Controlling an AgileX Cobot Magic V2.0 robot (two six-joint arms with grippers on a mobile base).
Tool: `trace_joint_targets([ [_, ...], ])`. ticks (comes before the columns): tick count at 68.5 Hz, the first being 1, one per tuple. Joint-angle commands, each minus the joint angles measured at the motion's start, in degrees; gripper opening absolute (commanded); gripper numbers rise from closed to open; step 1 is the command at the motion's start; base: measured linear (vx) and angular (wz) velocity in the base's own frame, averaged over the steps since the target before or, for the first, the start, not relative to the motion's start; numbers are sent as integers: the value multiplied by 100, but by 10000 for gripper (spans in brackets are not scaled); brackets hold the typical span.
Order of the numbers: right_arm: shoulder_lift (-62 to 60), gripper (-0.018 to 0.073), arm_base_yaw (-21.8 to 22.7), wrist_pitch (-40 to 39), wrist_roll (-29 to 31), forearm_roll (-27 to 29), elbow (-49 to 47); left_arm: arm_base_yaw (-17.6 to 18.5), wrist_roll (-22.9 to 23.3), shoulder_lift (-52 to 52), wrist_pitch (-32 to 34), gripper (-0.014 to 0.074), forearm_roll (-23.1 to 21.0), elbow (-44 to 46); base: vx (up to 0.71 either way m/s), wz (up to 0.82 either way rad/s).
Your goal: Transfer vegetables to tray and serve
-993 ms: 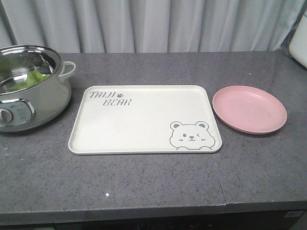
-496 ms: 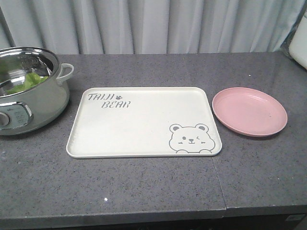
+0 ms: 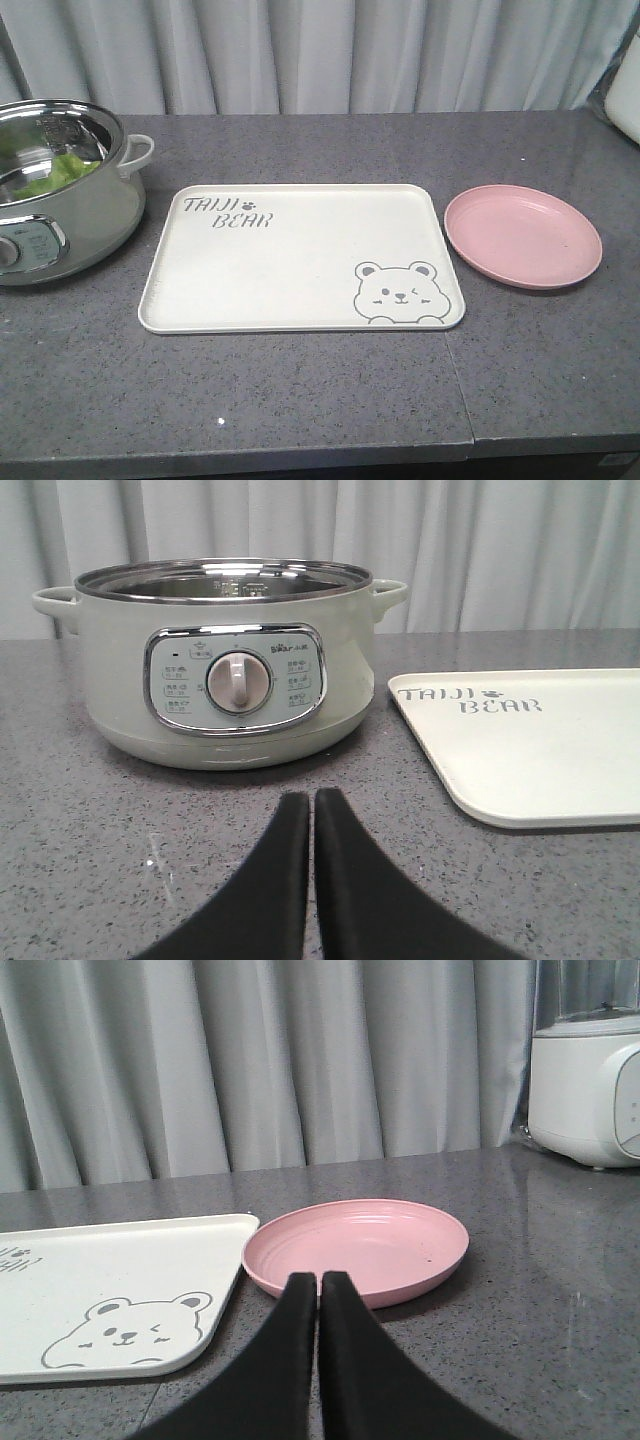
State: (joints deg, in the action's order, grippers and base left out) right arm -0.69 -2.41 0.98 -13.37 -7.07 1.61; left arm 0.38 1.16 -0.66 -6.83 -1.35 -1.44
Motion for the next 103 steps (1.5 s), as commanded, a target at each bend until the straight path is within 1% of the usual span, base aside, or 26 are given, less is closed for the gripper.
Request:
trace_joint_targets([
  [1,-30,-2,38,-434,26,-65,87,-5,11,-84,420,-6,-5,-154,0,0],
  [103,-30,-2,38,-436,26,-65,87,-5,11,-84,420,-6,-5,-154,0,0],
])
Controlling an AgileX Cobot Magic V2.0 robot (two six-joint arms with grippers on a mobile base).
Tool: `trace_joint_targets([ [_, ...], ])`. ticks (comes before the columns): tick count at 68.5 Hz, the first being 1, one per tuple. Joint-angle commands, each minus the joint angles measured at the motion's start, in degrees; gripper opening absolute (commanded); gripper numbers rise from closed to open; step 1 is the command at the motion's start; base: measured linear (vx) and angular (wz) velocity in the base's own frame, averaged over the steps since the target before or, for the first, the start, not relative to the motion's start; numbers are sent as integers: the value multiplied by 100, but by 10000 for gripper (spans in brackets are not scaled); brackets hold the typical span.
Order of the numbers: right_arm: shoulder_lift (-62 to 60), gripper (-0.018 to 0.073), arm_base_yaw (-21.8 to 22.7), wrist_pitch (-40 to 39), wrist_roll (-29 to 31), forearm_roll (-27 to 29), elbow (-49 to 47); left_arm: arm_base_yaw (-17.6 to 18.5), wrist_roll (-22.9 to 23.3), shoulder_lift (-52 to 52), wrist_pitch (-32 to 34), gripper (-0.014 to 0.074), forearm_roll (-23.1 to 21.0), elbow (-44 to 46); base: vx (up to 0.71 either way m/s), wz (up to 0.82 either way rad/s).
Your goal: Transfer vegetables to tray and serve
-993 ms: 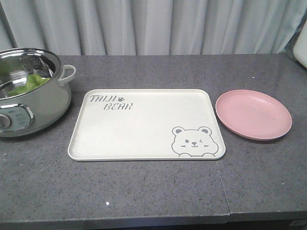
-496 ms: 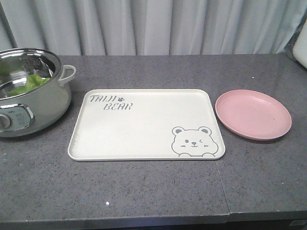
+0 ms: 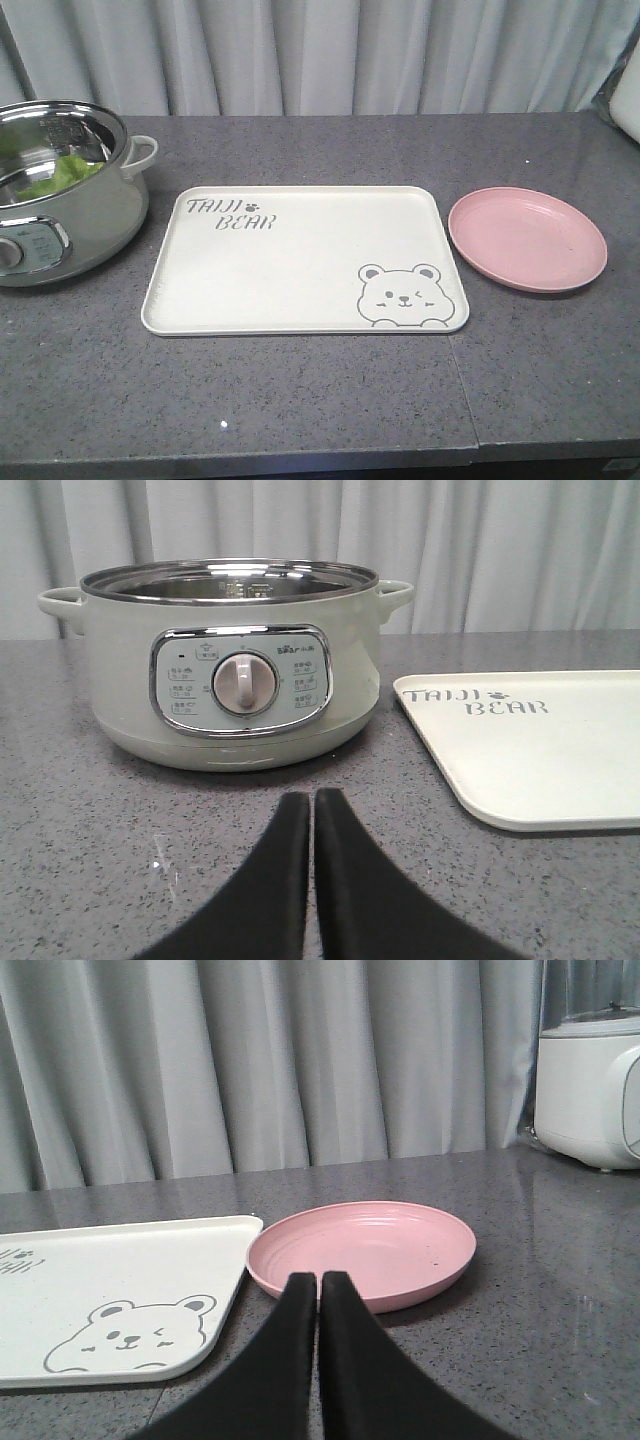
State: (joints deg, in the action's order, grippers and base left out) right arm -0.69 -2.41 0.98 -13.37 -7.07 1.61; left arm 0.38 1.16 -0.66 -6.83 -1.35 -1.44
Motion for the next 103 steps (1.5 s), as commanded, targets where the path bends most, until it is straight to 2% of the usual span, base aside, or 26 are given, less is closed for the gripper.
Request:
trace_joint_targets([
  [1,-30,-2,38,-436,26,-65,87,-5,11,-84,420,-6,-5,-154,0,0],
  [57,-30,-2,38,-436,26,-65,87,-5,47,-84,474,-6,-11,-114,0,0],
  [71,-30,-2,38,-818,-8,-65,87,-5,653,-84,1158,-6,-18,-114,0,0],
  [90,-30,-2,38,-1192,-53,100,82,-5,1451,-84,2403,-6,-11,-114,0,0],
  [98,-30,-2,38,-1255,-306,616,17,-5,2259,-84,2782,-6,-11,-114,0,0],
  [103,-30,-2,27,-1158,-376,629,-285,-5,2779,-84,3128,-6,-6,-97,0,0],
])
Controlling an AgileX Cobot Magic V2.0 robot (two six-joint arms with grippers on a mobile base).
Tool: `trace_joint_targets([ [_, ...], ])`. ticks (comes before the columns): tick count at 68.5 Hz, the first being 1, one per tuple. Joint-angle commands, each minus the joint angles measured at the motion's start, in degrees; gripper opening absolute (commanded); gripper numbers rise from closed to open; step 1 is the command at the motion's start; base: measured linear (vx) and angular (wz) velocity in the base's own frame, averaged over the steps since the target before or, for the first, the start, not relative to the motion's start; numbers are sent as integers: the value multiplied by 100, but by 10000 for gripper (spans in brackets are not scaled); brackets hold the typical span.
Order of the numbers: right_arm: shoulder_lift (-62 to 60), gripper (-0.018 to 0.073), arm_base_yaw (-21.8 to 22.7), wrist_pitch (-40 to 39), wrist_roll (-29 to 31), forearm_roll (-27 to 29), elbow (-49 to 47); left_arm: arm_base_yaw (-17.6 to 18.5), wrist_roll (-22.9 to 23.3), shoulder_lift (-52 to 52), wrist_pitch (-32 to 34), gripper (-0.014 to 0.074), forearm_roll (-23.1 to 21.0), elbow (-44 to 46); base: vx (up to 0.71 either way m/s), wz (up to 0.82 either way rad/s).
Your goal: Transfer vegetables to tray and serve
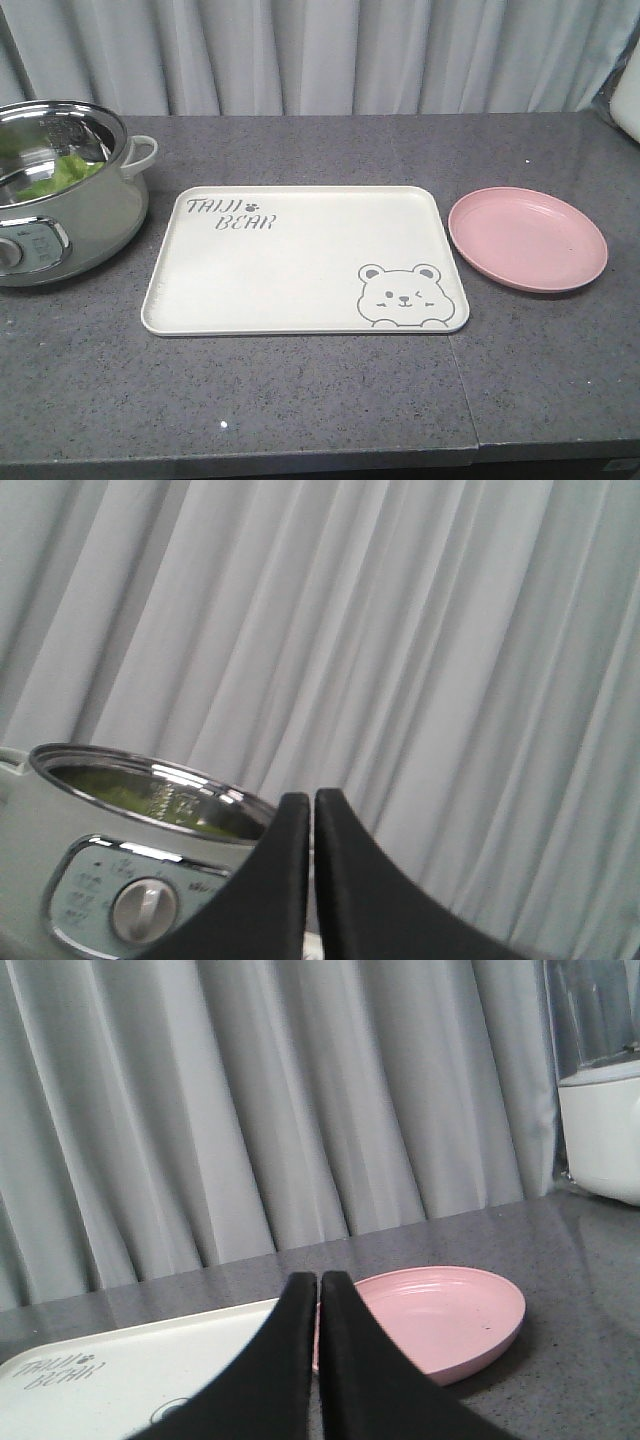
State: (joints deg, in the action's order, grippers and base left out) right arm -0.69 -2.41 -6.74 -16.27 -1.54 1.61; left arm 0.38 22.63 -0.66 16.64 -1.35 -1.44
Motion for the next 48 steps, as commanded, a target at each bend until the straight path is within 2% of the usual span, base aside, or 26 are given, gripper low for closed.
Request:
trace_joint_targets([
  [1,-30,-2,27,-346,-82,76,-363,-5,700,-84,855,-6,-6,-97,0,0],
  [6,71,-2,8,180,-81,76,-1052,-5,960,-84,1331,-6,-6,-61,0,0],
  [10,317,-2,-41,731,1,76,-1652,-5,1043,-84,1365,-6,-6,104,0,0],
  [16,890,-2,-172,1501,303,76,-2620,-5,1043,-84,1150,-6,1,572,0,0],
  [21,1478,-2,-290,1890,790,84,-3330,-5,981,-73,848,-6,21,1038,0,0],
  [27,2152,3,-405,2079,1335,243,-3941,-5,804,-73,568,-6,60,1500,0,0],
  [33,2684,39,-505,2084,1627,607,-4290,-5,643,-73,405,-3,60,1817,0,0],
  [40,3087,155,-561,2069,2030,1046,-4436,-5,550,-73,123,16,53,2022,0,0],
  [48,3360,411,-561,1951,2123,1541,-4436,-5,555,-73,-120,81,39,2117,0,0],
])
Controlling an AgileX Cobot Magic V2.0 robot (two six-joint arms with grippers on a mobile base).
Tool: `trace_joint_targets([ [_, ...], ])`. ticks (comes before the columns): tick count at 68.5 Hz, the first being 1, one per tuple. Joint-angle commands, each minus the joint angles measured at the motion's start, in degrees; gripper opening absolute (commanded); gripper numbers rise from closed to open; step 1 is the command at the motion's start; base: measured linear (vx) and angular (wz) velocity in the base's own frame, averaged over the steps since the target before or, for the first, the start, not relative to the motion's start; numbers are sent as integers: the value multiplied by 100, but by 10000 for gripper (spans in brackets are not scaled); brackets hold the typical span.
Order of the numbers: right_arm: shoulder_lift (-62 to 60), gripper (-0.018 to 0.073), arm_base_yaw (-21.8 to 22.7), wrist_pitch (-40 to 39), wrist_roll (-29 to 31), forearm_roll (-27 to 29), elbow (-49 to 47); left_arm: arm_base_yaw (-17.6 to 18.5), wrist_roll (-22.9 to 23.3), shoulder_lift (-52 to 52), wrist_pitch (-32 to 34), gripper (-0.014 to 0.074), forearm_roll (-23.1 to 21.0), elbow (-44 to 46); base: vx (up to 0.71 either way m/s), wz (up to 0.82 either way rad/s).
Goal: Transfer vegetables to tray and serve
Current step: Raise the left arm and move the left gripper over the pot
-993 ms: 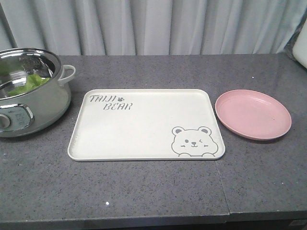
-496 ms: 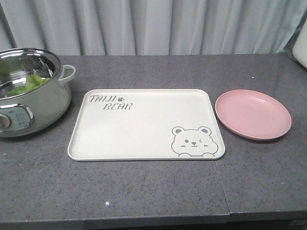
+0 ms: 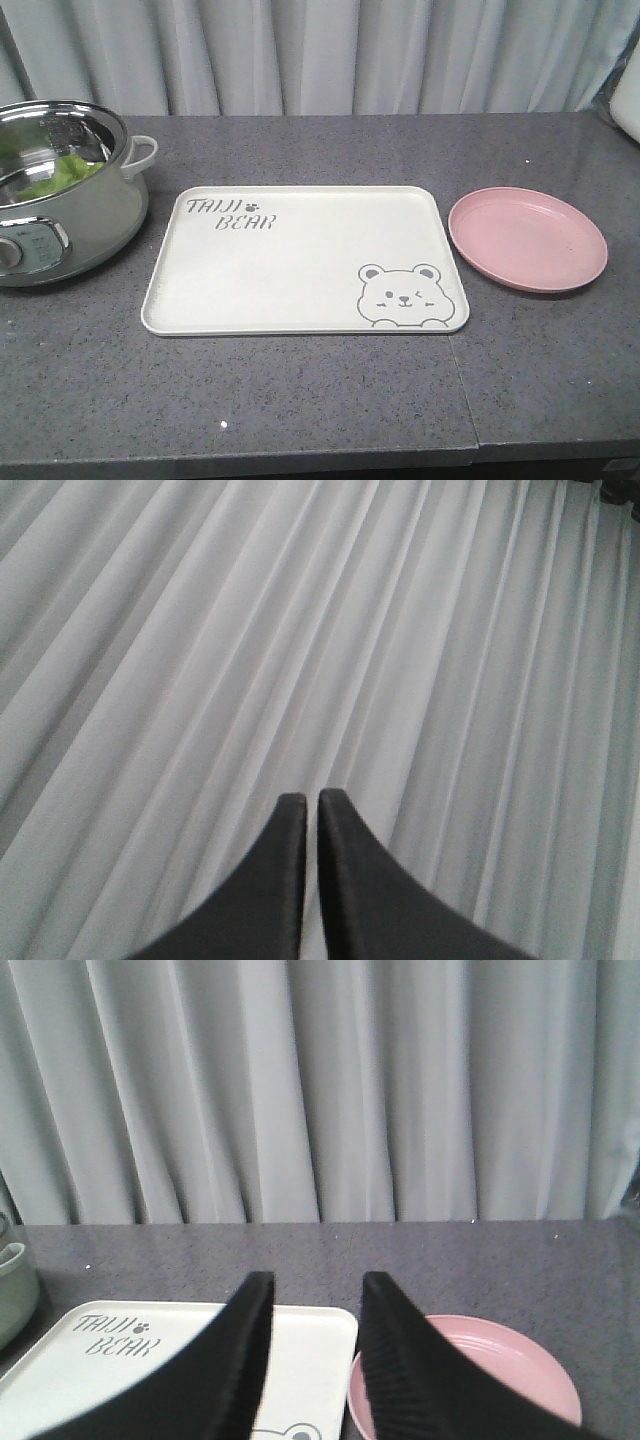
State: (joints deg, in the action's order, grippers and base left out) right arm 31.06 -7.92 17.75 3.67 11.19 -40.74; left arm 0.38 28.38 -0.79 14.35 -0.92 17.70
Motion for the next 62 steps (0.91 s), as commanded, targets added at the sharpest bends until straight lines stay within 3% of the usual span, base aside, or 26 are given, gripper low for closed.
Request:
trace_joint_targets([
  [1,204,438,-10,-519,130,287,-201,-5,-15,-60,110,90,-4,204,0,0],
  [7,291,611,-6,-659,144,291,-201,-5,-1,-60,25,181,-59,204,0,0],
  [13,331,683,-6,-771,178,299,-201,-5,0,-60,-115,281,-59,204,0,0],
  [22,384,674,-6,-793,178,329,-201,-5,0,-60,-312,370,-59,204,0,0],
  [36,547,599,-6,-793,178,454,-201,-5,-12,-60,270,373,-54,204,0,0],
  [43,615,563,-6,-782,178,461,-201,-5,-4,-53,173,373,-54,204,0,0],
  [52,615,558,-6,-774,178,456,-201,-5,-159,311,-1263,373,6,752,0,0],
  [62,615,558,-6,-742,216,454,-201,-5,-1089,1562,-2810,379,328,2179,0,0],
])
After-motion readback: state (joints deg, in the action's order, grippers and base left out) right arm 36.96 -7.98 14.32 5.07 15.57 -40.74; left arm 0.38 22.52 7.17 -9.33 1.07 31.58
